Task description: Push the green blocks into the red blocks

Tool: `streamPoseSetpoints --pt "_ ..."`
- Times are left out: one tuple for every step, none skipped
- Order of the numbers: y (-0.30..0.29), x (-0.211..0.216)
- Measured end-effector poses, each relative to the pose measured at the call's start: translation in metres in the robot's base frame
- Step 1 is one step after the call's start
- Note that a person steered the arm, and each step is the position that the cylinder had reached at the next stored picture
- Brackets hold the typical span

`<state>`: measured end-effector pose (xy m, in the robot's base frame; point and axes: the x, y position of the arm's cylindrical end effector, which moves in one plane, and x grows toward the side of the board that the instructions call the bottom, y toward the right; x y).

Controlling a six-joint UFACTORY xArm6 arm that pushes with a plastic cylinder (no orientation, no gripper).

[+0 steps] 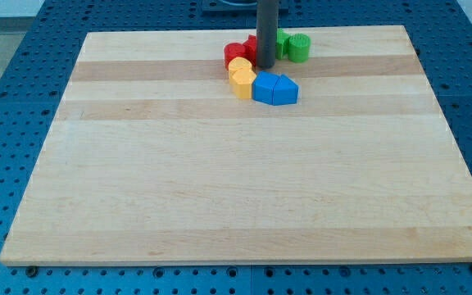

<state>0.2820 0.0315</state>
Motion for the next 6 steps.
streamPoseSetpoints --pt "0.000 0.000" --pt "0.008 0.003" --pt "0.047 0.016" --pt "0.070 0.020" --pt "0.072 0.008" --pt "0.071 -0.003"
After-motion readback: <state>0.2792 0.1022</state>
